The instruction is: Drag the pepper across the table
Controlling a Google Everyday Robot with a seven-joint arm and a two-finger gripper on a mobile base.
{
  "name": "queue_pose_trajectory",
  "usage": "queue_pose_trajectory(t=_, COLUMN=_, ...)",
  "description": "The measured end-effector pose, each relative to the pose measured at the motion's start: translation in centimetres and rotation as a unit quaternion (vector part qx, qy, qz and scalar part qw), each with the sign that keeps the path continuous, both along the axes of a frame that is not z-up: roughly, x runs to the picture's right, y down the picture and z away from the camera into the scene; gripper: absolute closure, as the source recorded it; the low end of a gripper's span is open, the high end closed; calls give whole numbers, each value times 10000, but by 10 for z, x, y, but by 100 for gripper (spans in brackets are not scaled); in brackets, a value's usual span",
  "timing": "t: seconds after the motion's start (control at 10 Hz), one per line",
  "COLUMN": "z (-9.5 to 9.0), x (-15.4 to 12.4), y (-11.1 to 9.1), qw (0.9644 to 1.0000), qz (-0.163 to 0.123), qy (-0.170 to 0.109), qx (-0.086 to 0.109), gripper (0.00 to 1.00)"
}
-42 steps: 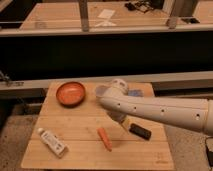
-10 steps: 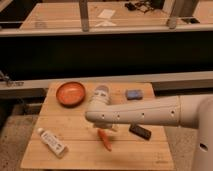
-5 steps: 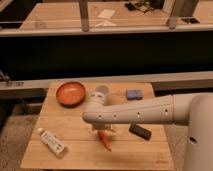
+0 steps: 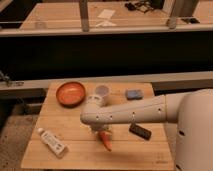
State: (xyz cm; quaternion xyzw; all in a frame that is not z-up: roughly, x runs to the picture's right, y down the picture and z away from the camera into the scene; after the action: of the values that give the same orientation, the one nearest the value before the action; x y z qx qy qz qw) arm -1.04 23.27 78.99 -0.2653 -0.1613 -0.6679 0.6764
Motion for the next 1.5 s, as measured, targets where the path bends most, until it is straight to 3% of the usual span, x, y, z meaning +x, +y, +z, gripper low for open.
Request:
queue_pose_trajectory(t=0.3, z=11, x=-4, y=3, qw=10000, qz=-26, qy=-11, qx=-89, gripper=45)
queue_pose_trajectory(t=0.6, z=12, x=-3, y=5, qw=9999, qz=-24, qy=-23, qx=-108, gripper=64)
queue_pose_trajectory(t=0.8, z=0, x=-12, y=13, qw=9999, qz=-24, qy=-100, qx=-124, gripper=83)
queue_pose_trajectory(t=1.0, z=-5, x=-27, y=17, qw=9998, qz=-69, qy=-141, qx=-144, gripper=84)
queue_pose_trajectory(t=1.3, z=-10, x=-26, y=24, qw=9998, qz=-46, qy=-149, qx=-127, gripper=90)
queue_pose_trajectory(t=1.5, z=-16, x=-24, y=26, qw=9998, qz=13, qy=-158, qx=-101, gripper=87)
